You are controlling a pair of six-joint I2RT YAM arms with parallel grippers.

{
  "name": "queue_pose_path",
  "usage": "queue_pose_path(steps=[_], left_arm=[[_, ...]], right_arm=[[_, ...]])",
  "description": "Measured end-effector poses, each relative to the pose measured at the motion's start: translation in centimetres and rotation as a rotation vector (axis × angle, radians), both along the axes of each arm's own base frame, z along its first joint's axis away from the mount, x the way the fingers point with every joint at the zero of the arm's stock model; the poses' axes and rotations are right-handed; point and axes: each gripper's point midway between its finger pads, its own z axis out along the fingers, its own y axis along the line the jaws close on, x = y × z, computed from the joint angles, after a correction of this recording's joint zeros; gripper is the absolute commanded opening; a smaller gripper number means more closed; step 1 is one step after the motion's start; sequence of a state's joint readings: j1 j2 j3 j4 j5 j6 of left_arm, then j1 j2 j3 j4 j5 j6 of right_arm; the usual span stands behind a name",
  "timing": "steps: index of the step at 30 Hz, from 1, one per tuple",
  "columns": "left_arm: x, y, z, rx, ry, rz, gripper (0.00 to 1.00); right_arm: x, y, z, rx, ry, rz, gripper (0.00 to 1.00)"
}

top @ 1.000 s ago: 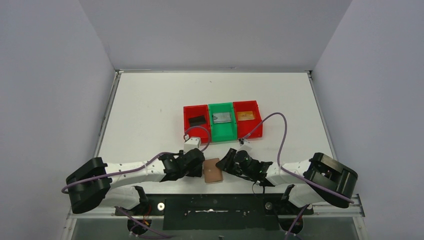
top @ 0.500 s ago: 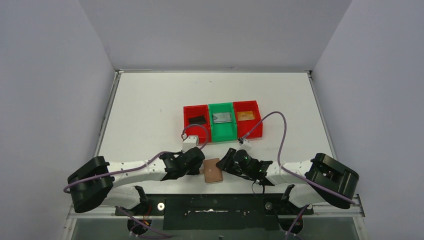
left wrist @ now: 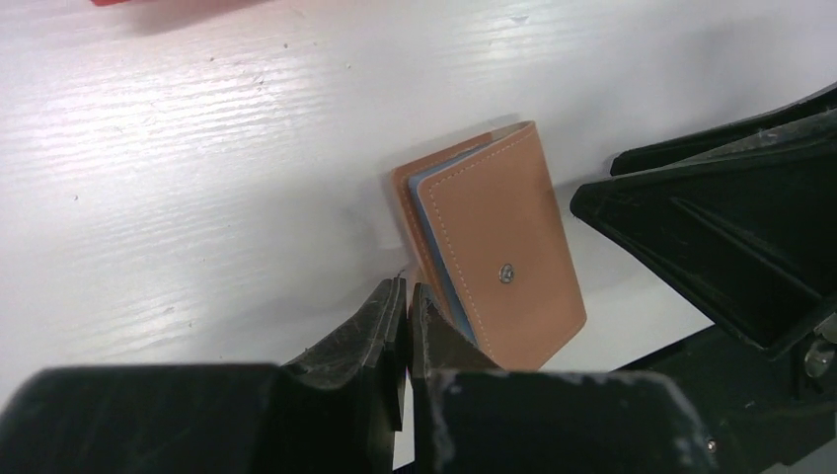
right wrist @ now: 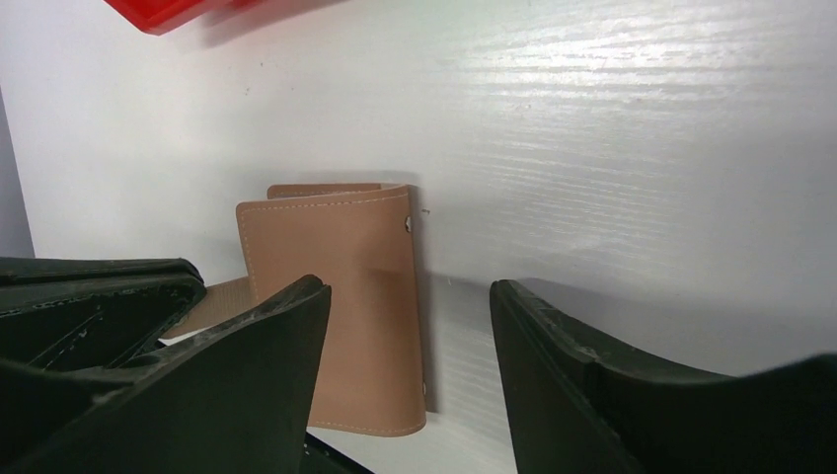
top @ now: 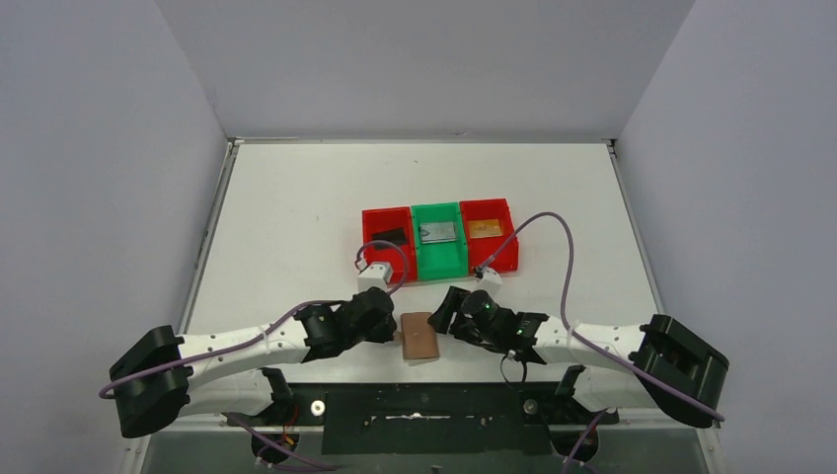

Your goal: Take the credit cards out of the card holder

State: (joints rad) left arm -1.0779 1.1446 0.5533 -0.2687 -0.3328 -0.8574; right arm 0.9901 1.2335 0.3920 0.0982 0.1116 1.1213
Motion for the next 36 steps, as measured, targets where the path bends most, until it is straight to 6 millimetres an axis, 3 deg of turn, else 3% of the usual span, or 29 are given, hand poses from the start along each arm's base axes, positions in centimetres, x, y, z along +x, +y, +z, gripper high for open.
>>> queue_pose_path(steps=[5,13,17,21,25,28,36], left_arm=[[-0.1,-1.2,1.5,-0.032,-0.012,-0.059,0.00],[-0.7,-5.0,6.7,-0.135,-0.120,-0.168,0.00],[-0.5,-5.4,7.4,-0.143,-0.140,-0.180,0.00],[-0.2,-5.4,6.9,-0.112,-0.138,-0.171,0.00],[-0.1,-4.9,6.3,-0.084,-0.130,-0.156,0.00],[-0.1,-4.1,5.9,-0.081,-0.126,-0.123,0.00],[-1.1,1.7,2.8,-0.041,-0.066,0.054,0.00]], right_arm=[[0.3,-0.5,1.5,-0.002,-0.036,-0.010,0.77],[0.4,-1.6,3.2,0.059,-0.078,-0.061,0.81],[0.2,-2.4,3.2,0.065,-0.081,-0.086,0.80],[0.2,-3.2,3.1,0.058,-0.080,-0.122,0.73],[0.0,-3.8,2.7,0.051,-0.072,-0.137,0.60],[-0.2,-4.1,2.2,0.042,-0.068,-0.135,0.58],[-0.3,-3.8,1.8,0.018,-0.077,-0.087,0.53]])
